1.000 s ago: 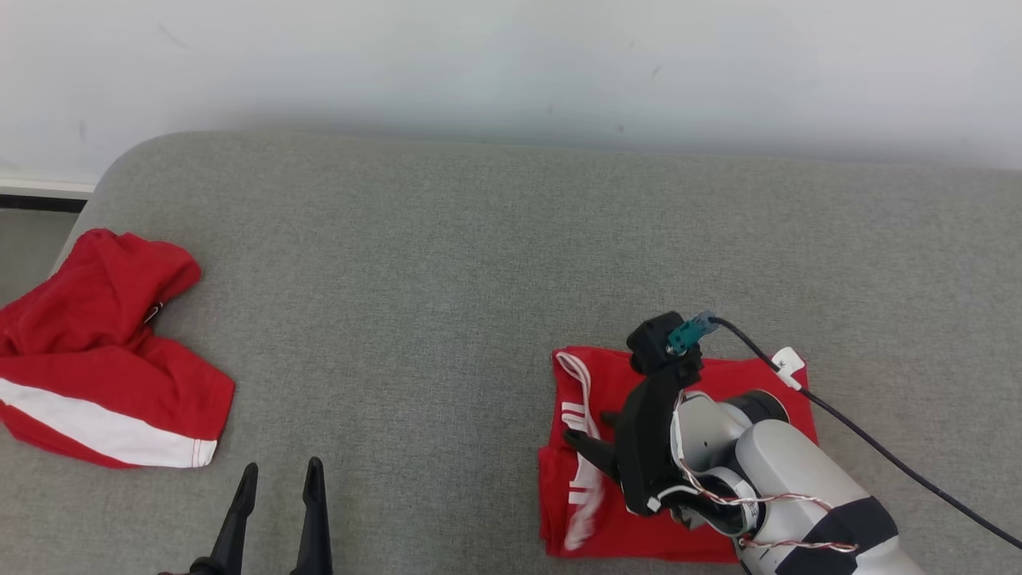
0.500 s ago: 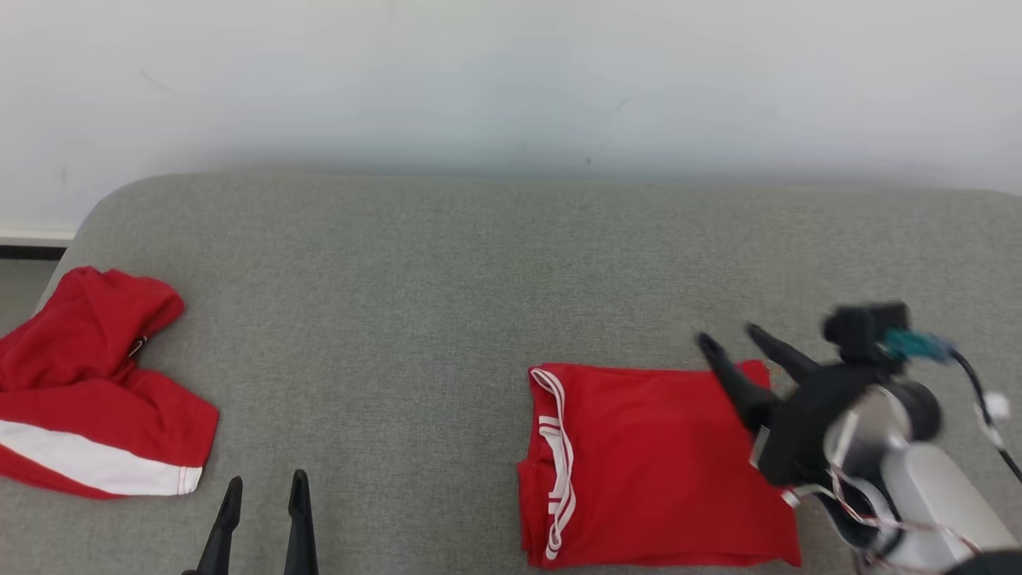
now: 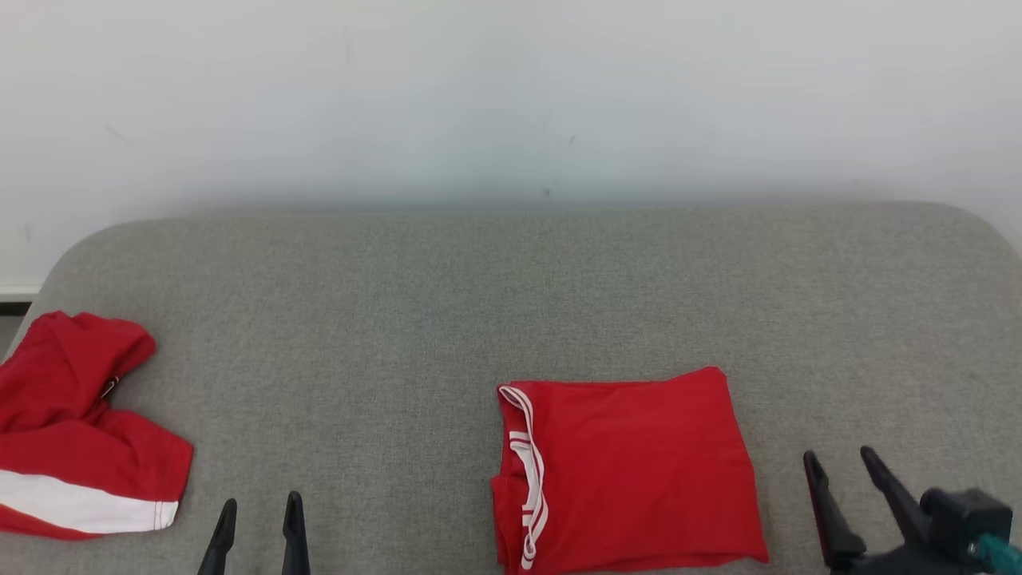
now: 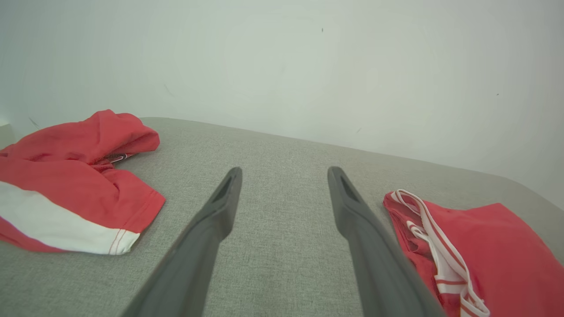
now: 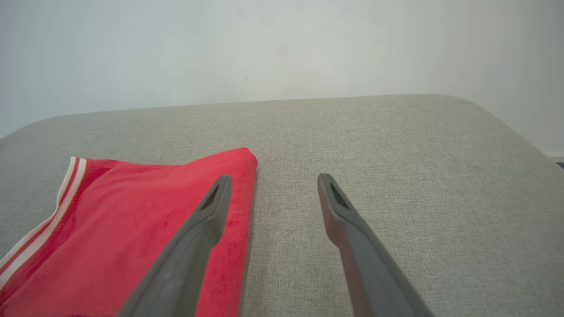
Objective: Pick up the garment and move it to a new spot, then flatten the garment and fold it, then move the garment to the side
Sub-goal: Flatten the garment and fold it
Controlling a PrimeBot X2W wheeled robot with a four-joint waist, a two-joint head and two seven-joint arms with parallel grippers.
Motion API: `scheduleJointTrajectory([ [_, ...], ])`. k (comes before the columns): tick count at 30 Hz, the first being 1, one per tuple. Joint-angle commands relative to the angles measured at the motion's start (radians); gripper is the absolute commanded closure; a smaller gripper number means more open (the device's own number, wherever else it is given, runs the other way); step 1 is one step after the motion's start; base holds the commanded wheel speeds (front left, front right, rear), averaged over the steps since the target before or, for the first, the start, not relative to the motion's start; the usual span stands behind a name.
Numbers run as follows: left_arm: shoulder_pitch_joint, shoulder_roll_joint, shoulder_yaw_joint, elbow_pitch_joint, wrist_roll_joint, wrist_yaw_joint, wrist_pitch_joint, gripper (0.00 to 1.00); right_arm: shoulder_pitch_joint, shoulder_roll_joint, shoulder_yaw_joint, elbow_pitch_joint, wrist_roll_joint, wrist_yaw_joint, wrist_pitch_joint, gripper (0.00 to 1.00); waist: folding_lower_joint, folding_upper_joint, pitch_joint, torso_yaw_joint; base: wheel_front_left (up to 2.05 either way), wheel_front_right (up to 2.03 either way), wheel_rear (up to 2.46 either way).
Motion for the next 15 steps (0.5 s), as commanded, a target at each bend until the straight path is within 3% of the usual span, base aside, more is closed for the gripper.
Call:
scheduleJointTrajectory([
  [1, 0.010, -0.001, 0.002, 0.002, 0.009, 0.001, -0.003, 0.00, 0.010, 0.006, 0.000, -0.005, -0.010, -0.002, -0.012, 0.00, 0.0000, 0.0000, -0.011, -0.008, 0.00, 0.00, 0.00],
  [7, 0.024, -0.001, 0.018, 0.037, 0.028, -0.008, -0.003, 0.00, 0.074, 0.051, 0.011, -0.014, -0.038, -0.002, -0.113, 0.00, 0.0000, 0.0000, -0.044, -0.011, 0.00, 0.00, 0.00],
  [15, 0.054, -0.001, 0.039, 0.083, 0.026, -0.013, -0.003, 0.00, 0.095, 0.080, 0.044, 0.006, -0.039, -0.002, -0.130, 0.00, 0.0000, 0.0000, -0.080, -0.017, 0.00, 0.00, 0.00],
])
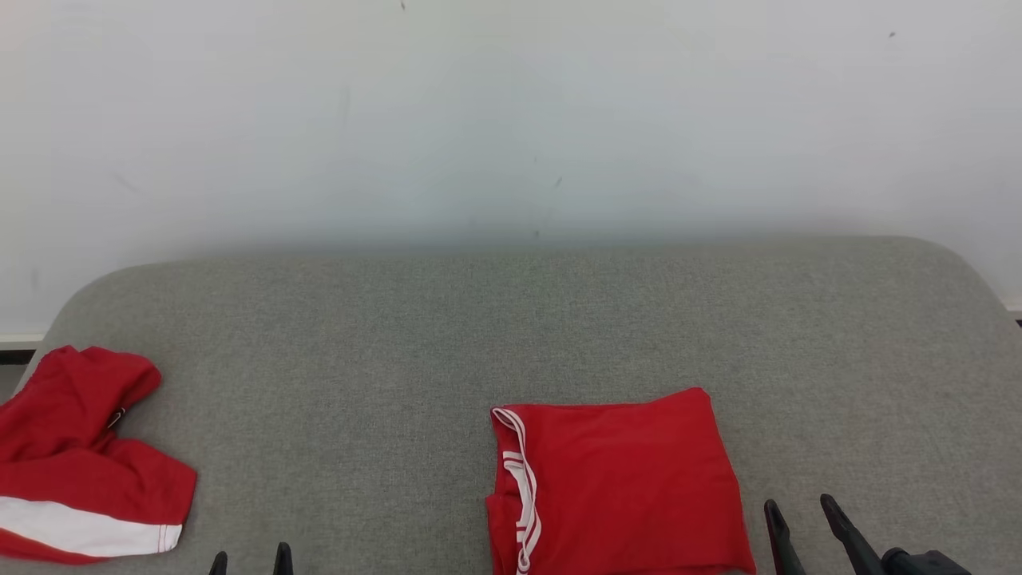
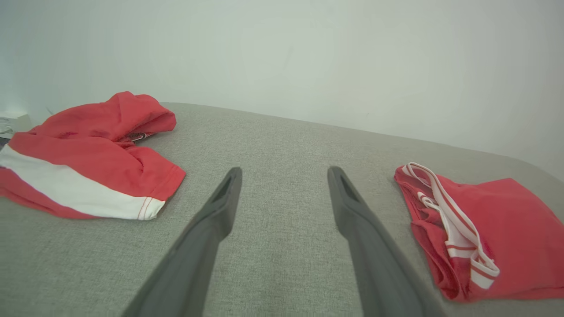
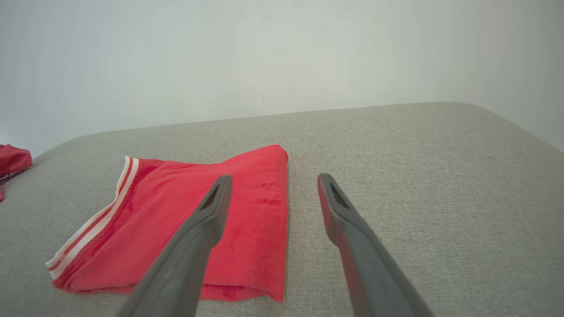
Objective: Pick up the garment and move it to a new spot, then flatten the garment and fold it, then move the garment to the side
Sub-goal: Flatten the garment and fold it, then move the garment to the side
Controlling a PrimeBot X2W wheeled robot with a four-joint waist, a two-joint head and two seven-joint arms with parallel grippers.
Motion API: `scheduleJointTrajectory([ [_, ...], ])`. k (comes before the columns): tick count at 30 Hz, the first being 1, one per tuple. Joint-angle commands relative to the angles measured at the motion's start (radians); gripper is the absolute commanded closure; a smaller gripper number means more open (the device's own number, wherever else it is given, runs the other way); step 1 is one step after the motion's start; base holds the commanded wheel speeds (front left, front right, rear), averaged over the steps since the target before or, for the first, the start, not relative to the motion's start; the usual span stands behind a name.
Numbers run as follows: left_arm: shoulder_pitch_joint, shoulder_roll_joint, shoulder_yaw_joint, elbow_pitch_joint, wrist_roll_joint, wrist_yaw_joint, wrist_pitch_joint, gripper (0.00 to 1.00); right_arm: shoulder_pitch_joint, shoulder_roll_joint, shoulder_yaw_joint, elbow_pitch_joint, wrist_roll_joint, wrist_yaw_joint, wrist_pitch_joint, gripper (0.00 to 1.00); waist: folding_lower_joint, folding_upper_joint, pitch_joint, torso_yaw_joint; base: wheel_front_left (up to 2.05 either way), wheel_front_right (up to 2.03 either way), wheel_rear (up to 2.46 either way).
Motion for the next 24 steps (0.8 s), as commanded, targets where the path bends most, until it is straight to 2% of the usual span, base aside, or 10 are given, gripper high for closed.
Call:
scheduleJointTrajectory([
  [1, 0.014, -0.001, 0.008, 0.004, -0.005, -0.003, -0.003, 0.00, 0.002, 0.006, 0.005, 0.001, 0.004, -0.002, -0.007, 0.00, 0.0000, 0.0001, -0.010, 0.000, 0.00, 0.00, 0.00],
  [24, 0.001, -0.001, 0.017, 0.009, -0.020, -0.005, -0.003, 0.00, -0.019, 0.027, -0.008, 0.020, 0.026, -0.002, -0.019, 0.00, 0.0000, 0.0001, 0.005, 0.006, 0.00, 0.00, 0.00],
])
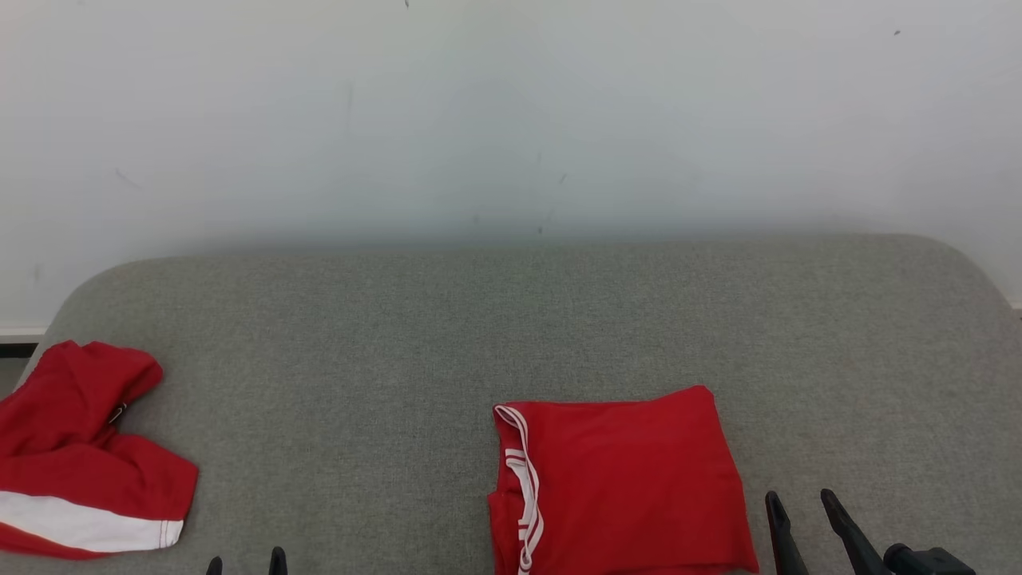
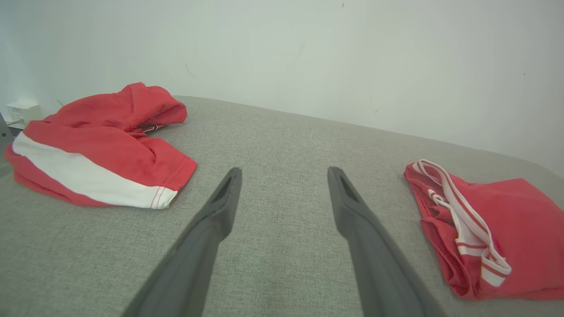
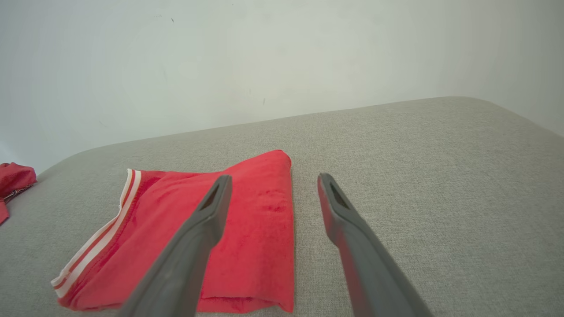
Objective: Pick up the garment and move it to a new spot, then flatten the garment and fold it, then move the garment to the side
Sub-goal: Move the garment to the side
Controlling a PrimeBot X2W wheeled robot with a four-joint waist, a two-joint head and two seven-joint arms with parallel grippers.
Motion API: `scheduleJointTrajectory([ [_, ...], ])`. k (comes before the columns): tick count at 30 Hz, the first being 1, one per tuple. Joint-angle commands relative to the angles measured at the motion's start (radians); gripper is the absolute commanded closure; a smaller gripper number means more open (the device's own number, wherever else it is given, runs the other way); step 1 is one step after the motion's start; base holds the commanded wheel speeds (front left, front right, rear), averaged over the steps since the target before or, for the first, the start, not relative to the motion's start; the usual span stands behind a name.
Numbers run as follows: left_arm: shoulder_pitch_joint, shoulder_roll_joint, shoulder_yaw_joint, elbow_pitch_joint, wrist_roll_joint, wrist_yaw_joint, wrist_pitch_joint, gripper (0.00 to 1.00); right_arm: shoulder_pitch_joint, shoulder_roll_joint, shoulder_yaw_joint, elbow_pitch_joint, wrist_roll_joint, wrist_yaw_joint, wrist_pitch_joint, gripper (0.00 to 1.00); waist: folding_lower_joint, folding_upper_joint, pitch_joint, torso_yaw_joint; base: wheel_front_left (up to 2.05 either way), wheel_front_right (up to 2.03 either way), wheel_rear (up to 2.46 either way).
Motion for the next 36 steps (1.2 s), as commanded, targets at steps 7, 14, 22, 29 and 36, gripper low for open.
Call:
scheduleJointTrajectory([
  [7, -0.002, -0.001, -0.017, -0.008, -0.011, 0.006, -0.003, 0.00, -0.007, 0.005, -0.012, -0.006, -0.006, -0.002, -0.008, 0.00, 0.0000, 0.0000, 0.005, 0.005, 0.00, 0.00, 0.00],
  [14, -0.006, -0.001, -0.013, -0.013, -0.014, 0.008, -0.003, 0.00, -0.053, -0.002, -0.015, -0.036, 0.025, -0.002, 0.051, 0.00, 0.0000, 0.0000, 0.014, 0.008, 0.00, 0.00, 0.00],
  [22, -0.022, -0.001, -0.015, -0.031, -0.018, 0.012, -0.003, 0.00, -0.234, -0.067, 0.006, -0.046, 0.059, -0.002, 0.515, 0.00, 0.0000, 0.0000, 0.044, 0.020, 0.00, 0.00, 0.00],
  [29, -0.054, -0.001, -0.040, -0.050, -0.026, 0.016, -0.003, 0.00, -0.351, -0.029, -0.097, 0.019, 0.034, -0.002, 0.790, 0.00, 0.0000, 0.0000, 0.105, 0.058, 0.00, 0.00, 0.00],
  [36, -0.107, -0.001, -0.074, -0.071, -0.031, 0.020, -0.003, 0.00, -0.399, 0.025, -0.177, 0.076, -0.029, -0.002, 0.982, 0.00, 0.0000, 0.0000, 0.187, 0.106, 0.00, 0.00, 0.00],
])
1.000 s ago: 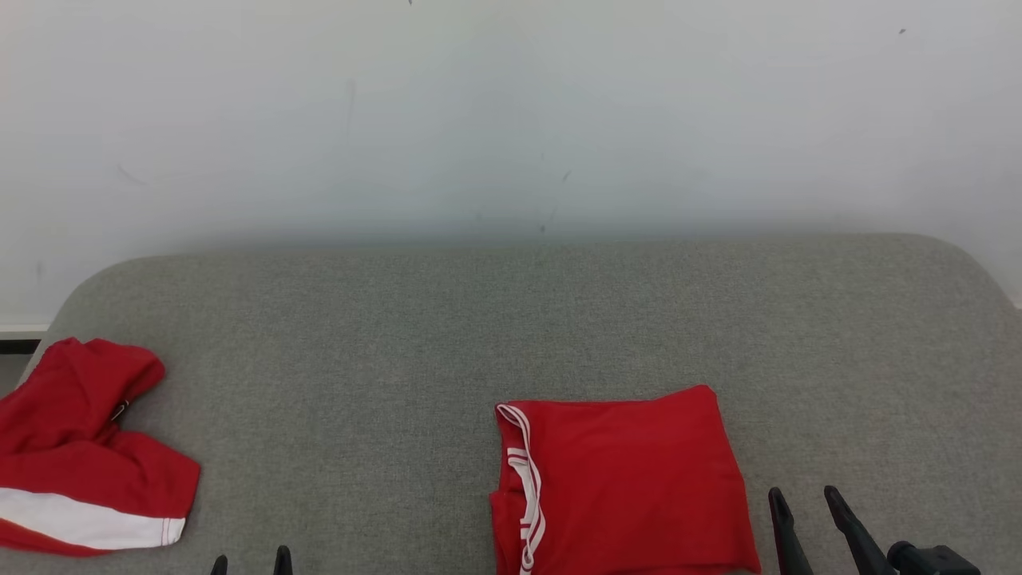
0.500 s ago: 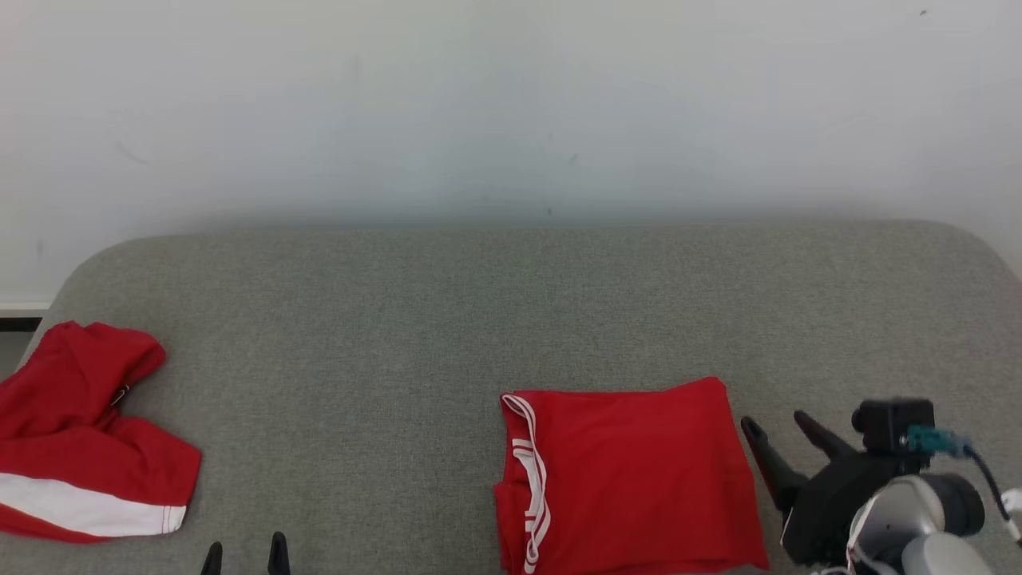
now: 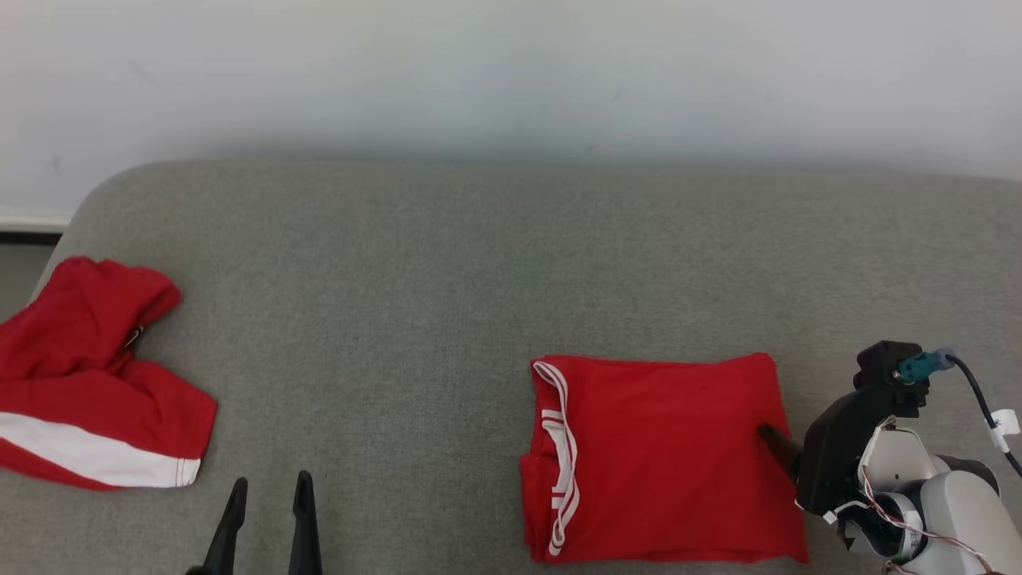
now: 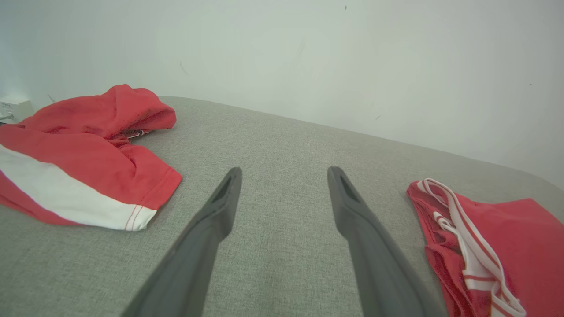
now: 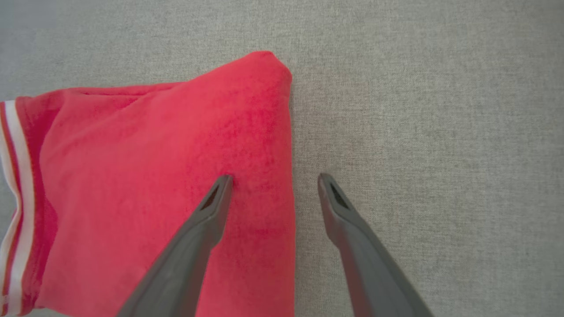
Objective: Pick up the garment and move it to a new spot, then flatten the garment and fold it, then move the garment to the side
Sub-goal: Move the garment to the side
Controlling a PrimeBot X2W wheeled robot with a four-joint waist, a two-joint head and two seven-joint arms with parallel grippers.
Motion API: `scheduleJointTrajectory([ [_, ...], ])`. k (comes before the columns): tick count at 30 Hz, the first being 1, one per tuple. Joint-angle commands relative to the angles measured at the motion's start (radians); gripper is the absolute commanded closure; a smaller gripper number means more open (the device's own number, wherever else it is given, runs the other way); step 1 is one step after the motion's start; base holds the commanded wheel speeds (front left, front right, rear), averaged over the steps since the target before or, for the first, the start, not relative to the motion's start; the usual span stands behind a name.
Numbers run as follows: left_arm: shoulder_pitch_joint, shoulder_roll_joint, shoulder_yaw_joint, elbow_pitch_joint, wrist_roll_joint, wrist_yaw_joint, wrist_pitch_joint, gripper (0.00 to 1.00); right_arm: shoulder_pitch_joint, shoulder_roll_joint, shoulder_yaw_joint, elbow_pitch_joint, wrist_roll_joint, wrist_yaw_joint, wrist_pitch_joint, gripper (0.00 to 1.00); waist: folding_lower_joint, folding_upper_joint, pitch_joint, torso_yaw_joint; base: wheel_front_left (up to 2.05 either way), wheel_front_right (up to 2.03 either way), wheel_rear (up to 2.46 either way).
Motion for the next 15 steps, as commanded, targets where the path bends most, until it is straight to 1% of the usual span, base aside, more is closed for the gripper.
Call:
scheduleJointTrajectory([
  [1, -0.020, -0.001, -0.003, -0.006, -0.003, 0.003, -0.003, 0.00, -0.008, 0.011, -0.015, 0.004, -0.012, -0.002, 0.019, 0.00, -0.0002, -0.0001, 0.052, 0.039, 0.00, 0.00, 0.00],
  [7, -0.046, -0.001, -0.018, -0.012, -0.004, 0.008, -0.003, 0.00, 0.006, 0.039, -0.044, 0.011, -0.045, -0.002, 0.111, 0.00, -0.0002, -0.0001, 0.091, 0.061, 0.00, 0.00, 0.00],
  [9, -0.050, -0.001, -0.019, -0.012, -0.005, 0.007, -0.003, 0.00, 0.018, 0.049, -0.041, 0.010, -0.050, -0.002, 0.141, 0.00, -0.0002, -0.0001, 0.099, 0.065, 0.00, 0.00, 0.00],
  [12, -0.059, -0.001, -0.019, -0.014, -0.007, 0.008, -0.003, 0.00, 0.023, 0.047, -0.017, 0.005, -0.059, 0.000, 0.177, 0.00, -0.0002, -0.0001, 0.111, 0.068, 0.00, 0.00, 0.00],
  [13, -0.062, -0.001, -0.019, -0.015, -0.007, 0.008, -0.003, 0.00, 0.023, 0.041, -0.005, 0.002, -0.062, 0.000, 0.185, 0.51, -0.0002, -0.0001, 0.115, 0.069, 0.00, 0.00, 0.00],
  [14, -0.064, -0.001, -0.018, -0.016, -0.007, 0.008, -0.003, 0.00, 0.021, 0.033, 0.011, -0.005, -0.065, 0.000, 0.190, 0.73, -0.0002, -0.0001, 0.119, 0.069, 0.00, 0.00, 0.00],
  [15, -0.066, -0.001, -0.019, -0.017, -0.008, 0.010, -0.003, 0.00, 0.018, 0.021, 0.027, -0.011, -0.065, 0.000, 0.195, 1.00, -0.0002, -0.0001, 0.123, 0.069, 0.00, 0.00, 0.00],
])
